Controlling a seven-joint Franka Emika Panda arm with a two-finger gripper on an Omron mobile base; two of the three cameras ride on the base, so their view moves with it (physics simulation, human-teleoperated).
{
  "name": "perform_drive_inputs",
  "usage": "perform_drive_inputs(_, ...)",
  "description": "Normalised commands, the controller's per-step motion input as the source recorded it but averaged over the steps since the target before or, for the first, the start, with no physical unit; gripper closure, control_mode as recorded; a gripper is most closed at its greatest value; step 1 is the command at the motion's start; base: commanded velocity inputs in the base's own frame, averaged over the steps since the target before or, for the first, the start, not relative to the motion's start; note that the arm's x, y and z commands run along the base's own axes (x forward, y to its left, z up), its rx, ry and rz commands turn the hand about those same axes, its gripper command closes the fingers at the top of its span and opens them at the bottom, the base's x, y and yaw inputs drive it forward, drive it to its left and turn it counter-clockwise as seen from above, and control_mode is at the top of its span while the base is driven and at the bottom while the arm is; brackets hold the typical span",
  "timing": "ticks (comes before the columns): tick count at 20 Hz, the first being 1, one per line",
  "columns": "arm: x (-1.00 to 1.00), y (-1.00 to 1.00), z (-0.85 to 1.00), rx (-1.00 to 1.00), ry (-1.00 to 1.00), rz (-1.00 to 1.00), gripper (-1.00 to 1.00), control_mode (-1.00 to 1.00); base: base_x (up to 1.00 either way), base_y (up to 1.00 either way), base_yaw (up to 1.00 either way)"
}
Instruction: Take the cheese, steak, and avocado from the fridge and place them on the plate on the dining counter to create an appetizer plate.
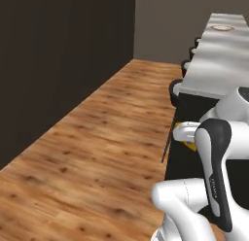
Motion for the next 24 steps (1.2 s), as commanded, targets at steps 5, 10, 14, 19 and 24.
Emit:
perform_drive_inputs(5,0.0,0.0,0.0,0.0,0.0,0.0,1.0,1.0,0.81,1.0,-0.41)
perform_drive_inputs(10,0.0,0.0,0.0,0.0,0.0,0.0,1.0,1.0,0.83,1.0,-0.41)
perform_drive_inputs(14,0.0,0.0,0.0,0.0,0.0,0.0,1.0,1.0,0.89,1.0,-0.41)
perform_drive_inputs(19,0.0,0.0,0.0,0.0,0.0,0.0,1.0,1.0,0.95,1.0,-0.43)
perform_drive_inputs(24,0.0,0.0,0.0,0.0,0.0,0.0,1.0,1.0,0.99,1.0,-0.45)
